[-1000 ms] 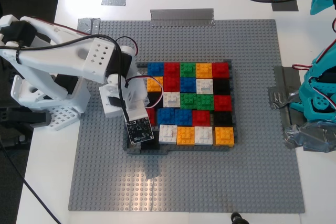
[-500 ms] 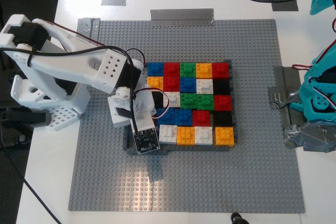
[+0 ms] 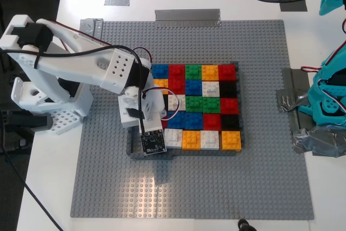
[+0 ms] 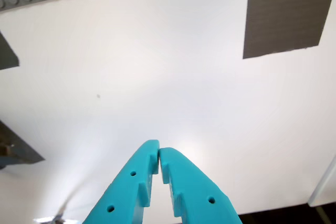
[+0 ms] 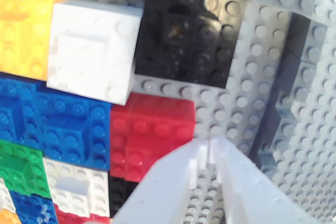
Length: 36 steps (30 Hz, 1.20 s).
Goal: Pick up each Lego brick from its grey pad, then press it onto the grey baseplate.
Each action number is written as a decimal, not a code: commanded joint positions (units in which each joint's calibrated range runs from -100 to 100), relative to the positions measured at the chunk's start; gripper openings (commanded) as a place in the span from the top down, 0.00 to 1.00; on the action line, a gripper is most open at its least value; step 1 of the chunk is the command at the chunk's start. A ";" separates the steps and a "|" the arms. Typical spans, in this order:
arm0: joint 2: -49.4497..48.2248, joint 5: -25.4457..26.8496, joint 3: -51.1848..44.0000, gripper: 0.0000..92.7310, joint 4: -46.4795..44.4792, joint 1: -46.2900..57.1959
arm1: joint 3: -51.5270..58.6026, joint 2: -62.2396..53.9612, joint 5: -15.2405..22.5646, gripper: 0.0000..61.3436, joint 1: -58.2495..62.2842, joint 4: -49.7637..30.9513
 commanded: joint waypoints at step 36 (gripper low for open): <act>-0.36 -0.22 -0.25 1.00 -0.32 -0.33 | -13.78 -9.18 5.81 1.00 13.82 5.14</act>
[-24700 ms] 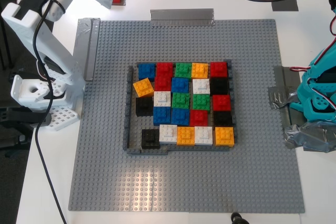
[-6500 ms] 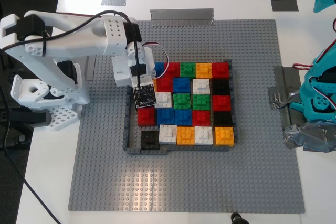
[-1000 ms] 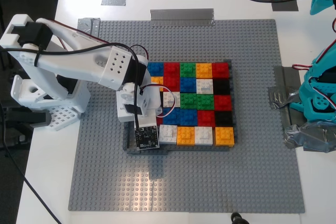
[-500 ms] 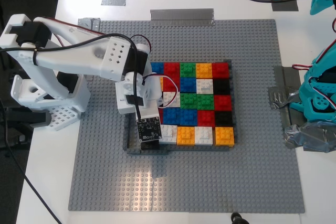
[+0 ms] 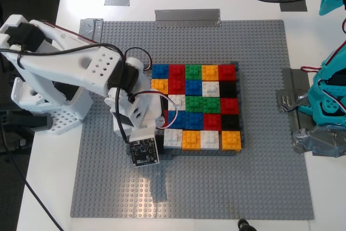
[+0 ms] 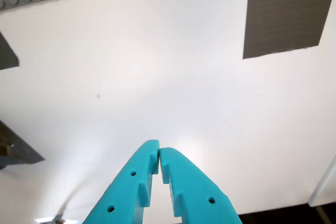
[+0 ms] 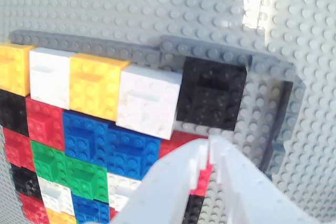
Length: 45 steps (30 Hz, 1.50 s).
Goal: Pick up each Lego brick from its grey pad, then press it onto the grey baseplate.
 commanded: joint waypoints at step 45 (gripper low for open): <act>-0.53 0.07 1.28 1.00 -3.98 -0.41 | 14.93 1.93 1.12 1.00 4.53 -21.46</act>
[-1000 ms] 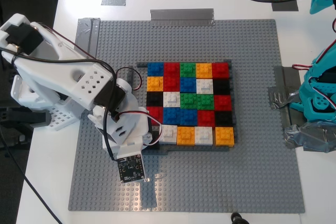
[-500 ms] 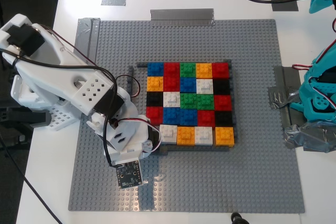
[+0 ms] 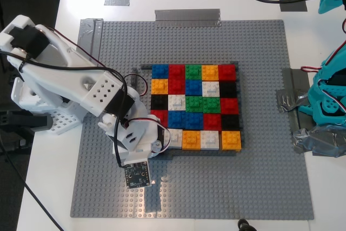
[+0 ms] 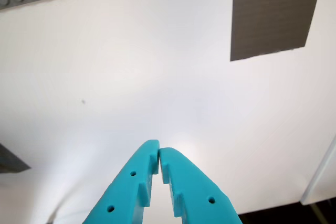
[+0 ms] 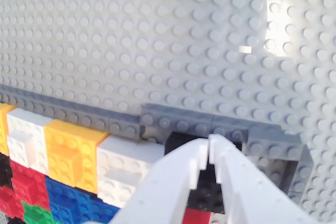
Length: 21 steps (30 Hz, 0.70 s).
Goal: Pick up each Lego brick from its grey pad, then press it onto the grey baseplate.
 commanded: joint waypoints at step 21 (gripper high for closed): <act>-0.53 0.02 -0.47 1.00 -0.17 -0.41 | -8.22 -9.25 -2.74 1.00 -5.37 12.80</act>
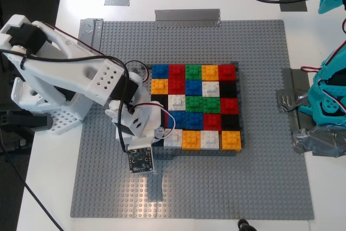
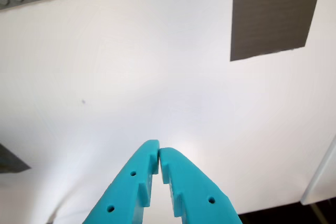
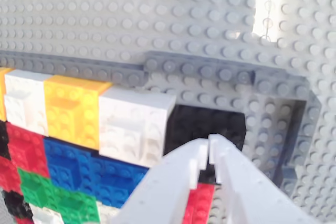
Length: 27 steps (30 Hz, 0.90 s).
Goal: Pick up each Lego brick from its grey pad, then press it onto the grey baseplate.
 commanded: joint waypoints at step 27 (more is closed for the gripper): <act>-0.44 -0.08 -0.47 1.00 -0.33 -0.48 | 5.17 -3.82 1.85 1.00 -1.20 -1.60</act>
